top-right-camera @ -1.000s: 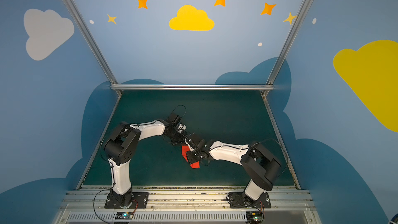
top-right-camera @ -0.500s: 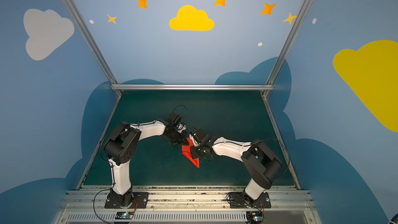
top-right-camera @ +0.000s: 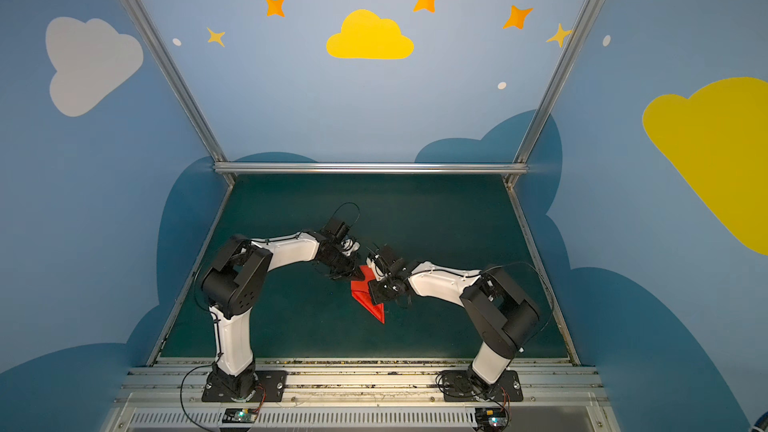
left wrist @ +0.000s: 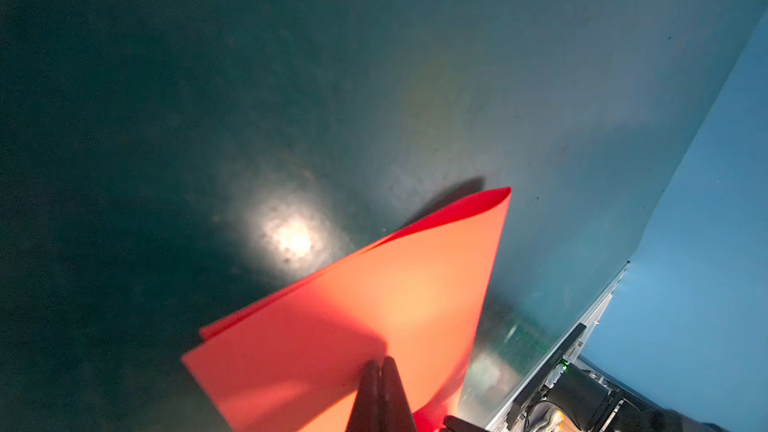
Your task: Fold a paper plane with a square sheet of paper (fold left side to right side)
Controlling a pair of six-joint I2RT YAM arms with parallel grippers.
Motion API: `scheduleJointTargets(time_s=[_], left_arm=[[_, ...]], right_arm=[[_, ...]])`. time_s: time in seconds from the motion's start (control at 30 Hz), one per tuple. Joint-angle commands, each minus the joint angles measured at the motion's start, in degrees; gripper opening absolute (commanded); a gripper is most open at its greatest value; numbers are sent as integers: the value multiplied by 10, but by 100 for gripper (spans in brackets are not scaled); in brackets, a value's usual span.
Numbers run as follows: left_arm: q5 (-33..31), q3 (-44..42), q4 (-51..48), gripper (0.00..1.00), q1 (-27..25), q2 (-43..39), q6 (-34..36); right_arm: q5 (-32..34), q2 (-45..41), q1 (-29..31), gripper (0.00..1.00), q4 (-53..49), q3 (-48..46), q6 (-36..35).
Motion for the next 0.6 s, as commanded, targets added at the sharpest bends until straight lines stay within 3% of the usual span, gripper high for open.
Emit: scheduleJointTargets(time_s=[0.0, 0.57], left_arm=[[-40, -8, -24, 3, -7, 32, 8], [-39, -10, -23, 3, -9, 33, 8]], right_arm=[[-7, 10, -4, 0, -4, 17, -7], [-8, 16, -11, 0, 5, 5, -4]])
